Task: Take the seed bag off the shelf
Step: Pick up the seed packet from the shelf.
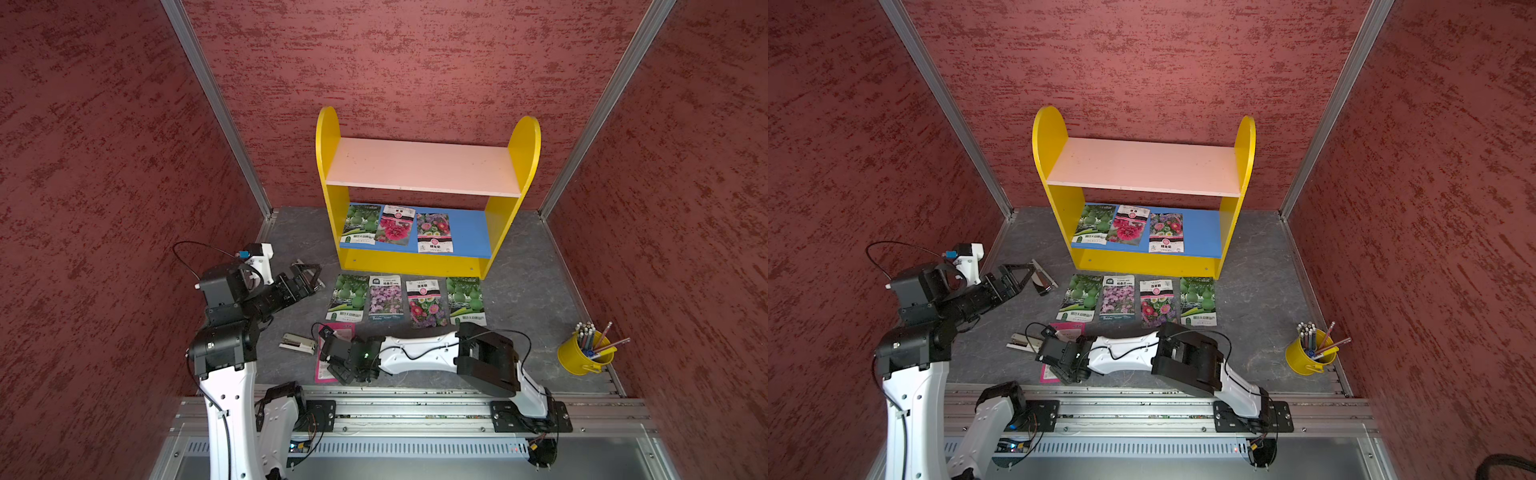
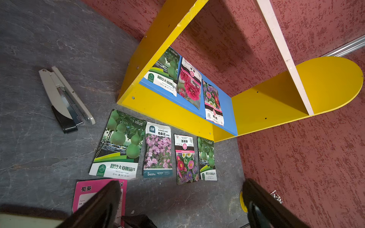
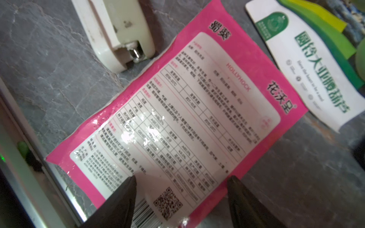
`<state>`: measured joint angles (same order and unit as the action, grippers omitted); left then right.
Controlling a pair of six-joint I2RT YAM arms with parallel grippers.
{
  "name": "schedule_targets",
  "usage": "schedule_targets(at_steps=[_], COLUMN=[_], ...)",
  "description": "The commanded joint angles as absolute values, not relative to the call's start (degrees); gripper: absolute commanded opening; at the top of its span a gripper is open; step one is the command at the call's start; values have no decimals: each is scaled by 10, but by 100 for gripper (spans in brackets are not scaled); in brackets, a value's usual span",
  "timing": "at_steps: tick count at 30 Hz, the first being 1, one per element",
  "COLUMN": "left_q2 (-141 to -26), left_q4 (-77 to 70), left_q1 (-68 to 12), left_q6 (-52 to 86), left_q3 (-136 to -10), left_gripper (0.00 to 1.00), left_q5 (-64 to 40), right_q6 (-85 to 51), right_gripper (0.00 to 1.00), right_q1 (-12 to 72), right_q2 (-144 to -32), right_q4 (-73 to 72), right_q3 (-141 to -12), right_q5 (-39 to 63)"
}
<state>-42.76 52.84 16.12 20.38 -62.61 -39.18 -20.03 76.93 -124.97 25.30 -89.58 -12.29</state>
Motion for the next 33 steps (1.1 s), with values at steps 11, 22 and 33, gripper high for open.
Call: schedule_targets(at_steps=[11,22,33], left_q2=[-428,-459,-499], left_q4=[445,397,316], left_q1=[163,-10,-183], left_q6=[232,233,262], left_q3=[-616,-617,-567], left_gripper=[100,100,100], left_q5=[-470,-380,-285], right_q6=[-175,-164,-138], right_gripper=[77,85,86], right_q1=[739,647,490], right_q2=[-1017,-853,-857], right_q4=[193,289,301], right_q3=[-762,-696,-741], right_q5=[-53,-109,-127])
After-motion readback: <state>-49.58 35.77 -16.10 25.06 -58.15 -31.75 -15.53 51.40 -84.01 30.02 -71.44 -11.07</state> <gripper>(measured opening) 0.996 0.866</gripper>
